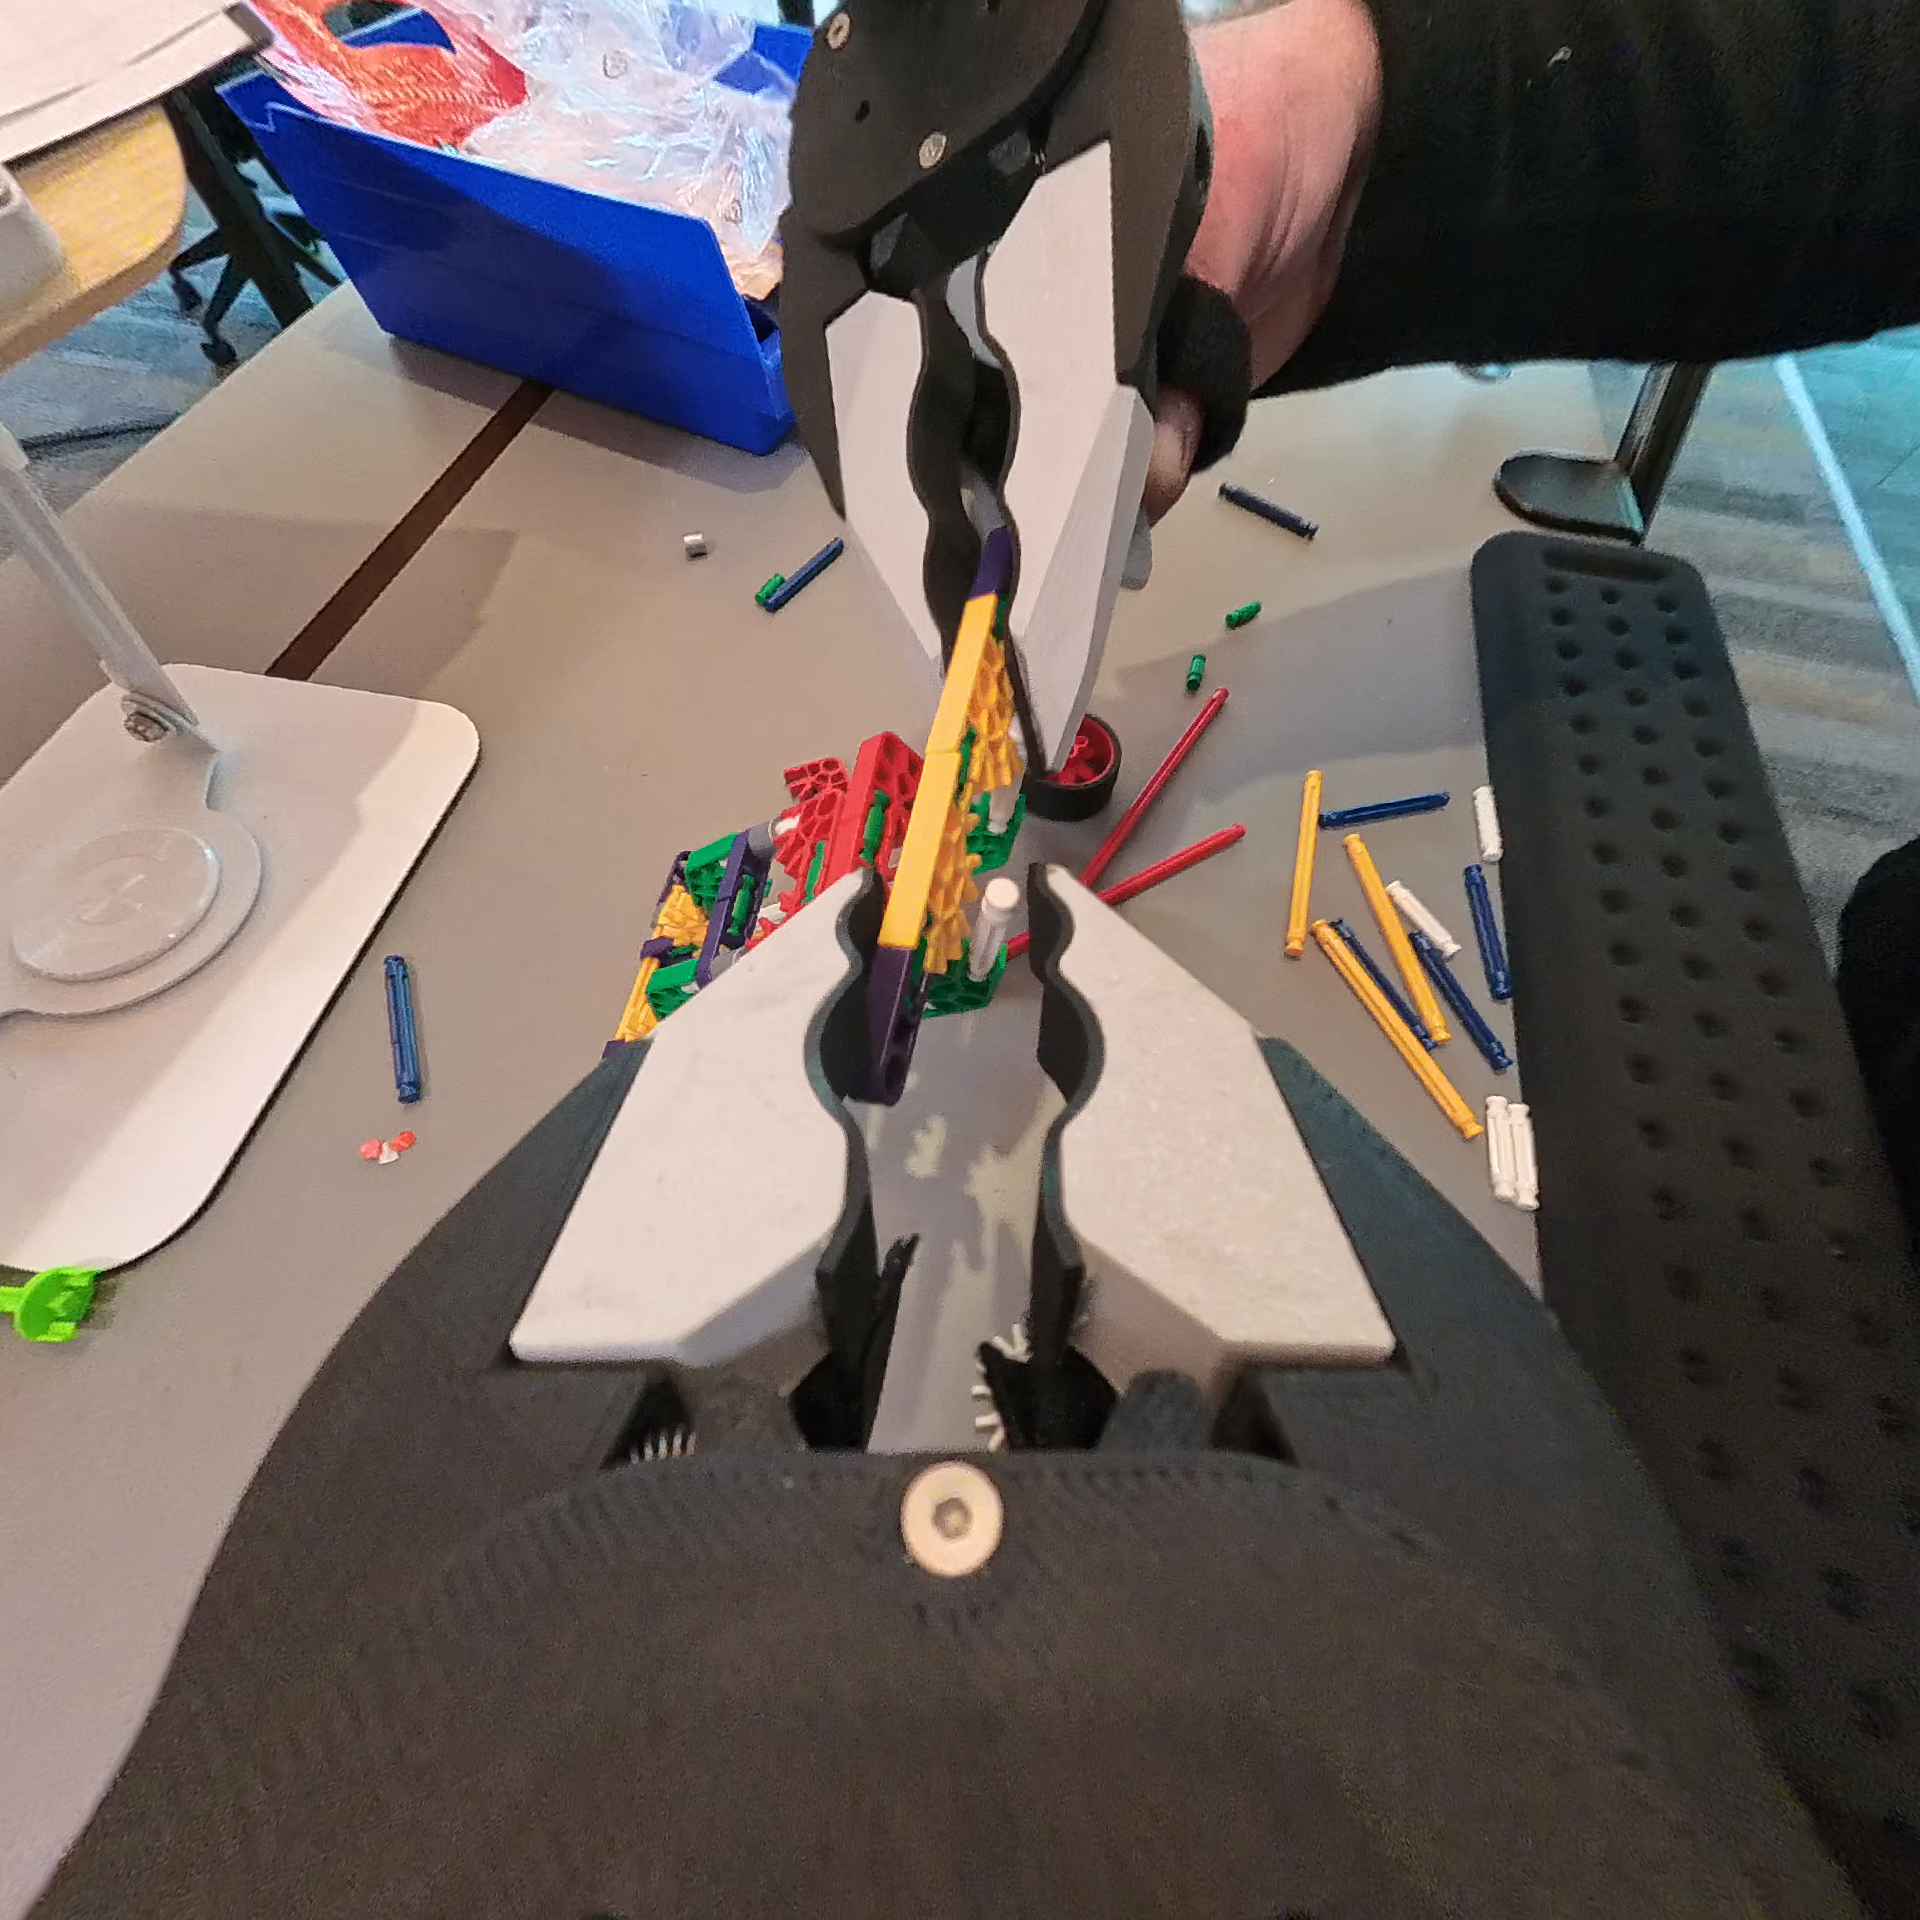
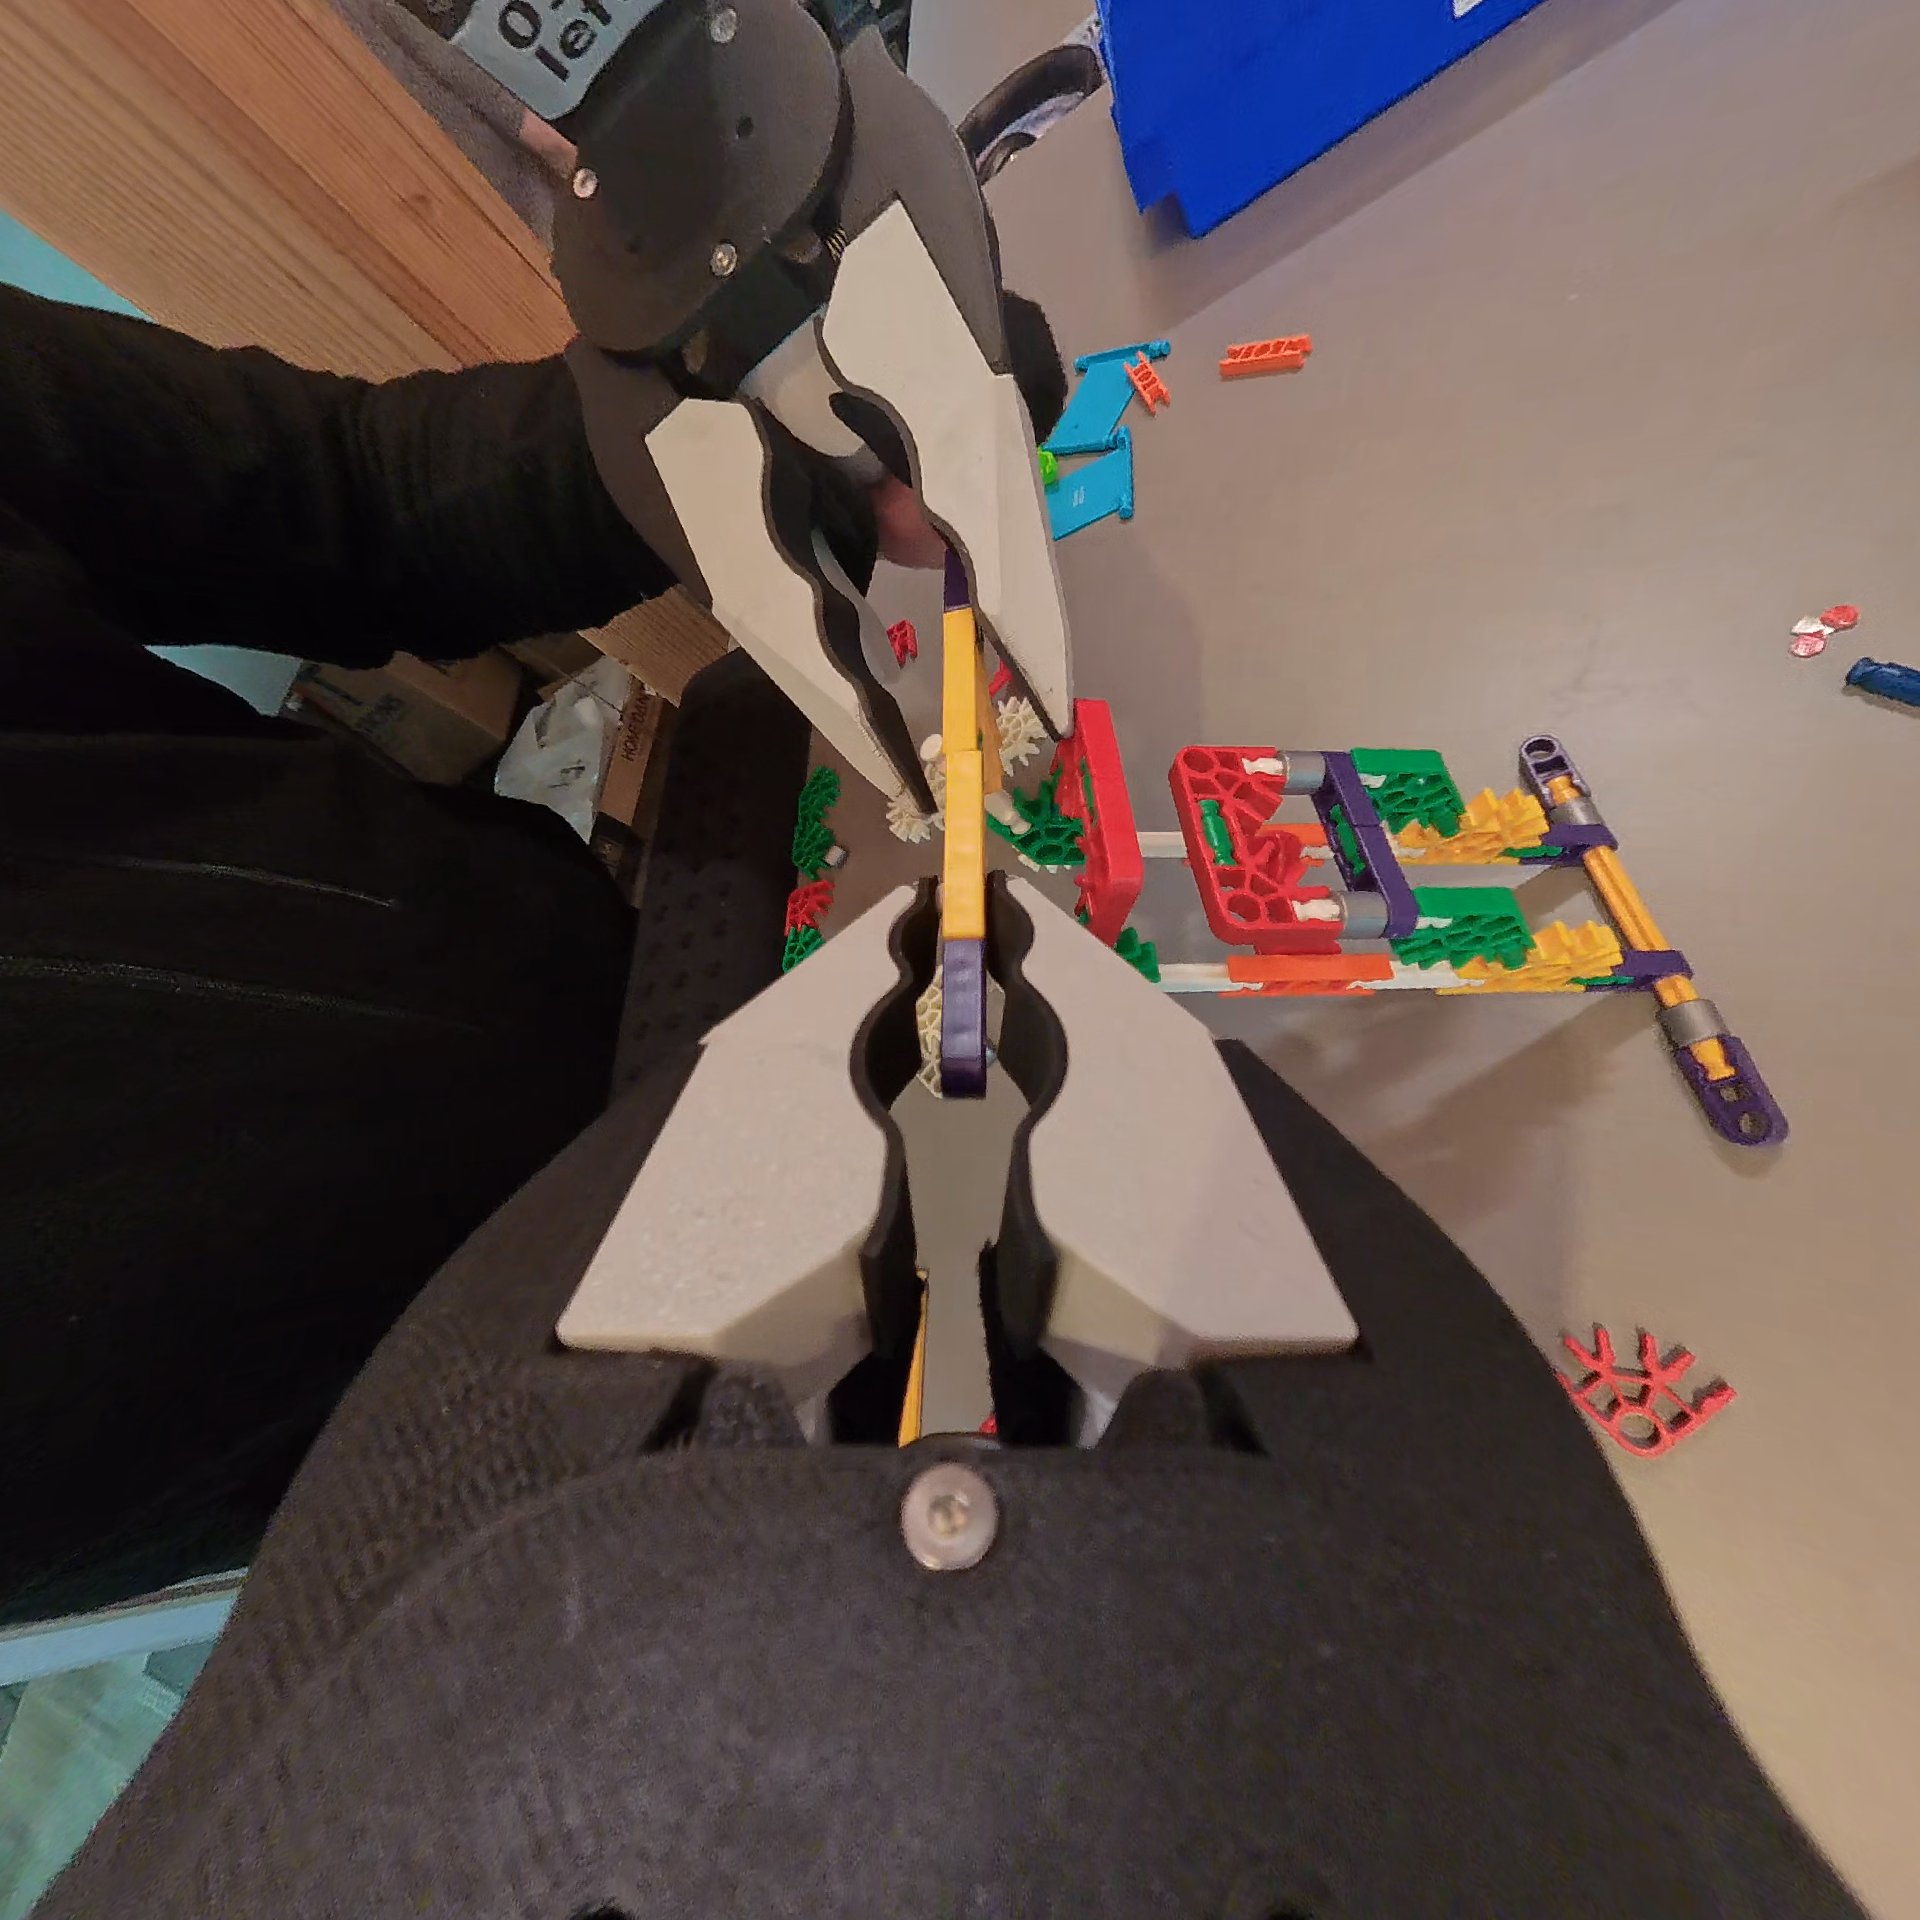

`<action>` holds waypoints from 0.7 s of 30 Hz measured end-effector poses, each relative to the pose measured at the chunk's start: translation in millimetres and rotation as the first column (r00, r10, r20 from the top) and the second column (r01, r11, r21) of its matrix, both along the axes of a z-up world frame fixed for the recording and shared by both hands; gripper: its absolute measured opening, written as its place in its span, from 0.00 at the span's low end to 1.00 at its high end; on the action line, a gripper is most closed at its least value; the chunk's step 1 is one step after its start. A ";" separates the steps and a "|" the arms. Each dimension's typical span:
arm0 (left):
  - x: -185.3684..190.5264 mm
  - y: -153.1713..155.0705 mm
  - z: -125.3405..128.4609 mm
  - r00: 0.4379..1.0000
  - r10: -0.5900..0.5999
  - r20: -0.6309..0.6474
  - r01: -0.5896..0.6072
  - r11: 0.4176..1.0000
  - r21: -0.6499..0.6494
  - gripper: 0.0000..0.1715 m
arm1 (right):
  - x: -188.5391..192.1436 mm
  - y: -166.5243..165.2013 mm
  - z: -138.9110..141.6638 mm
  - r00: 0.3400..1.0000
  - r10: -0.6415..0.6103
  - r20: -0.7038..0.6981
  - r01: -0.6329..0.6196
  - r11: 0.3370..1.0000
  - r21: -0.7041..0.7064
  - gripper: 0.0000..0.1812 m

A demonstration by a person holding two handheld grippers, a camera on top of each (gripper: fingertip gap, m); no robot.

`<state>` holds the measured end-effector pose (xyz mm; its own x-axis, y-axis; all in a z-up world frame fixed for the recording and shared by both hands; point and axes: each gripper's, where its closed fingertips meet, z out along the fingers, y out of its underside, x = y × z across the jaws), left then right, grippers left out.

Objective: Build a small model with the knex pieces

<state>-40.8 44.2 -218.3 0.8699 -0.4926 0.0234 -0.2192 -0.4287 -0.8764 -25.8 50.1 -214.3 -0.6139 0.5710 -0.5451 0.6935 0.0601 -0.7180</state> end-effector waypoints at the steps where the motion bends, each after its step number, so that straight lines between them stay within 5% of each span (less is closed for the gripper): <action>1: 0.6 -0.8 2.0 1.000 -0.003 0.026 0.003 1.000 0.007 0.14 | 0.4 -0.4 1.3 1.000 0.003 0.000 -0.003 1.000 -0.002 0.03; 13: 6.5 -8.0 -0.6 1.000 -0.026 -0.014 0.026 1.000 0.013 0.05 | 5.2 -5.8 2.0 1.000 0.005 -0.026 -0.005 1.000 -0.012 0.03; 21: 4.2 -1.5 21.8 0.977 0.007 0.215 -0.001 0.999 -0.032 0.05 | -4.5 3.2 28.1 0.991 -0.086 -0.101 0.073 0.990 -0.124 0.17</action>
<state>-36.7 42.7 -196.4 0.8449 -0.4852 0.2254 -0.0254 -0.4572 -0.8890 -30.3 53.4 -186.2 -0.6271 0.5543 -0.5472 0.6125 -0.0830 -0.7861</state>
